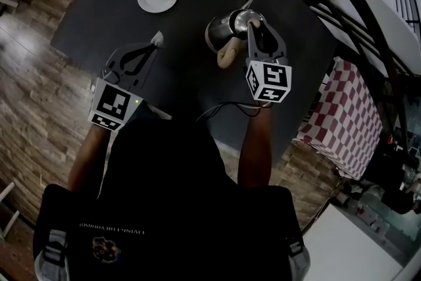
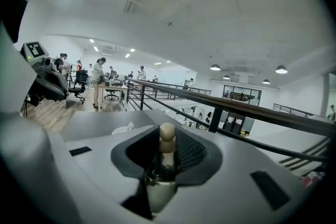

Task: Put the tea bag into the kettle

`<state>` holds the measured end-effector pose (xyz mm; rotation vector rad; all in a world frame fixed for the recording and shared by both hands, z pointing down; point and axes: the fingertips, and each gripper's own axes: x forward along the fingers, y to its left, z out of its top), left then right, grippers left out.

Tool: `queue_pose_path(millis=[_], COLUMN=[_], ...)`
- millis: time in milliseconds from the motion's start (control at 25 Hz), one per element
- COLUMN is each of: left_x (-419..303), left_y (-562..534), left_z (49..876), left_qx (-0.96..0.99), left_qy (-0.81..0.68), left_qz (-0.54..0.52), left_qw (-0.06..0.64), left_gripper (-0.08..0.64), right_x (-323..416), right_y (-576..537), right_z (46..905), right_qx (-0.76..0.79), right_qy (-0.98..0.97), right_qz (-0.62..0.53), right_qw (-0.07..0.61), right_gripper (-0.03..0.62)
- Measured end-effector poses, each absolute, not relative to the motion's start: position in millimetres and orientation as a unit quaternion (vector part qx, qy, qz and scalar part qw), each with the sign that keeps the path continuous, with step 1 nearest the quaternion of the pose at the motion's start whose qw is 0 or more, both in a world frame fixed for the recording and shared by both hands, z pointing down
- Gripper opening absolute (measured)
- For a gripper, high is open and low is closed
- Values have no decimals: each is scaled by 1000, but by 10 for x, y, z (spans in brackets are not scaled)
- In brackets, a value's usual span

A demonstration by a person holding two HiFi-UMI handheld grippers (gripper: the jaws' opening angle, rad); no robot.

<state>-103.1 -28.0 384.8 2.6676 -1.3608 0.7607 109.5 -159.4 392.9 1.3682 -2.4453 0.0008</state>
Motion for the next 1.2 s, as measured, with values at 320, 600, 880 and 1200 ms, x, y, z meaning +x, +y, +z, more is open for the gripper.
queue_pose_path(millis=[320, 600, 880, 1200], left_x=[-840, -648, -357, 33], left_y=[-321, -437, -567, -673], left_z=[3840, 3805, 3807, 3817], left_qx=[873, 880, 889, 901], left_qy=[-419, -401, -379, -346], left_qz=[251, 255, 257, 258], left_qw=[15, -3, -19, -37], left_gripper=[9, 9, 9, 9], right_x=[1410, 1800, 2237, 2673], right_y=[-1458, -1265, -1066, -821], right_z=[3845, 3863, 3912, 3973], right_qx=[508, 536, 567, 600], right_qy=[-847, -829, -808, -784], right_qz=[0, 8, 19, 32], right_qw=[159, 158, 157, 158], right_gripper=[104, 106, 104, 104])
